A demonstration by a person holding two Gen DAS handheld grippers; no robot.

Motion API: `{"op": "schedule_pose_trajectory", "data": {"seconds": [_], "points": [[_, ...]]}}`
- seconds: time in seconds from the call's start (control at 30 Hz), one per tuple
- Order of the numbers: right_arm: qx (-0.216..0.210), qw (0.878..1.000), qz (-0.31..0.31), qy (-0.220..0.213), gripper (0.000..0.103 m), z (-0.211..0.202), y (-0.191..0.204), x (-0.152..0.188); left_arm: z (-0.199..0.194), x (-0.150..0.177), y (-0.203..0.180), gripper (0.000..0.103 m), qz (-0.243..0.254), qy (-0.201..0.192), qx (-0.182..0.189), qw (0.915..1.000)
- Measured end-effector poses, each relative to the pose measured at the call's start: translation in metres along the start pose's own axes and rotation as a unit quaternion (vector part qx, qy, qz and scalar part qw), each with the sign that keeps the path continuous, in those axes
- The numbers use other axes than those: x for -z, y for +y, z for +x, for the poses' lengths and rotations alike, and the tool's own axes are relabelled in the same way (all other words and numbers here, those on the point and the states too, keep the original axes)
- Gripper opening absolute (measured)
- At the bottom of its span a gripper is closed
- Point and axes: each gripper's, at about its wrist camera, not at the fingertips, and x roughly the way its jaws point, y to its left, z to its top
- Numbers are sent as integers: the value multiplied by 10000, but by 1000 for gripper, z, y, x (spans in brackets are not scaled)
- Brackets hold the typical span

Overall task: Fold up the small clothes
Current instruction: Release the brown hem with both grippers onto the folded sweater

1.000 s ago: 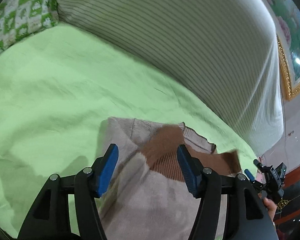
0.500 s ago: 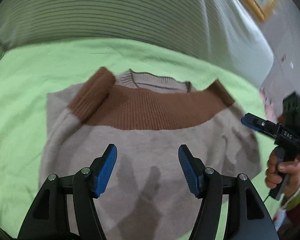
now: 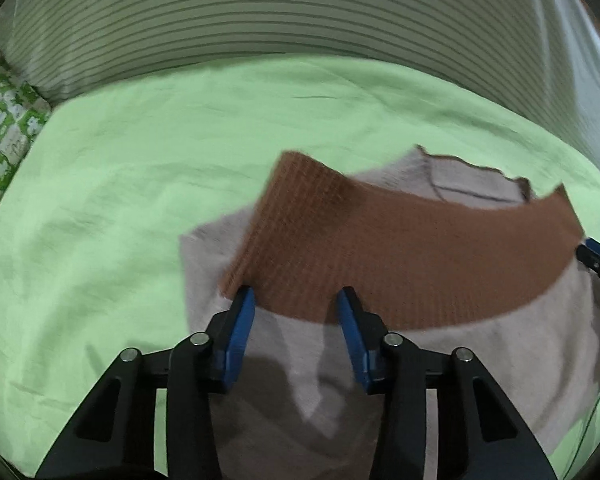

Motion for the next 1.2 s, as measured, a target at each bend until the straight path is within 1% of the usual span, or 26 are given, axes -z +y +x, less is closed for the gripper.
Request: {"op": "schedule_pose_trajectory", "data": {"seconds": [0.1, 0.17, 0.2, 0.23, 0.27, 0.3, 0.33, 0.4, 0.47, 0.5, 0.6, 0.67, 0.7, 0.73, 0.77, 0.83, 0.87, 0.9, 0.93, 0.97, 1.03, 1.07, 1.17, 1.2], "points": [[32, 9995, 304, -73, 66, -5, -1, -1, -3, 0, 0, 40, -38, -28, -63, 10000], [-210, 9980, 573, -172, 68, -18, 2, 0, -14, 4, 3, 39, -113, -82, 78, 9999], [-377, 9969, 644, -246, 68, -25, 5, -1, -24, 8, 3, 41, -140, -129, 125, 9997], [-564, 9959, 631, -311, 68, -32, 10, -2, -32, 12, 3, 47, -160, -191, 142, 9996], [-801, 9946, 547, -356, 68, -38, 17, -4, -43, 17, 2, 52, -203, -282, 176, 9992], [-1061, 9929, 401, -350, 68, -41, 27, -7, -55, 26, 2, 60, -283, -361, 227, 9987], [-1260, 9912, 249, -318, 68, -41, 38, -11, -64, 34, 3, 64, -372, -403, 271, 9981], [-1650, 9859, -160, -245, 68, -39, 65, -21, -79, 55, 3, 65, -566, -413, 398, 9967], [-1972, 9785, -590, -113, 68, -33, 96, -28, -87, 76, 7, 65, -741, -344, 291, 9962], [-2024, 9760, -801, -23, 68, -28, 107, -32, -89, 91, 10, 67, -886, -254, 247, 9954], [-2026, 9684, -1448, 149, 68, -8, 138, -41, -94, 125, 21, 68, -1342, -3, 220, 9907], [-1940, 9632, -1839, 269, 68, 7, 158, -45, -95, 140, 26, 69, -1542, 99, 290, 9876], [-1919, 9595, -2033, 339, 68, 13, 164, -46, -97, 149, 27, 69, -1613, 147, 267, 9864], [-1893, 9557, -2213, 419, 68, 20, 169, -46, -97, 154, 28, 69, -1648, 153, 251, 9859], [-1781, 9515, -2455, 506, 68, 27, 173, -46, -98, 157, 28, 69, -1665, 144, 271, 9856], [-1696, 9451, -2723, 627, 68, 37, 179, -41, -98, 162, 29, 69, -1694, 117, 289, 9850], [-1678, 9407, -2860, 716, 63, 42, 183, -39, -98, 162, 30, 69, -1702, 119, 328, 9848], [-1706, 9380, -2922, 750, 54, 44, 185, -38, -94, 160, 33, 68, -1706, 131, 339, 9847], [-1741, 9363, -2946, 789, 30, 45, 187, -38, -93, 160, 36, 68, -1728, 142, 340, 9843], [-1754, 9363, -2922, 847, 11, 45, 188, -40, -91, 159, 39, 68, -1769, 152, 351, 9835], [-1735, 9385, -2864, 839, 8, 43, 190, -47, -91, 158, 43, 68, -1853, 143, 380, 9818], [-1686, 9412, -2829, 759, 7, 41, 192, -51, -88, 155, 44, 68, -1872, 132, 351, 9816], [-1382, 9570, -2492, 543, 6, 44, 191, -59, -82, 153, 48, 70, -1882, 212, 51, 9819], [-1280, 9615, -2376, 524, 6, 48, 190, -59, -76, 156, 52, 71, -1968, 256, 32, 9801]]}}
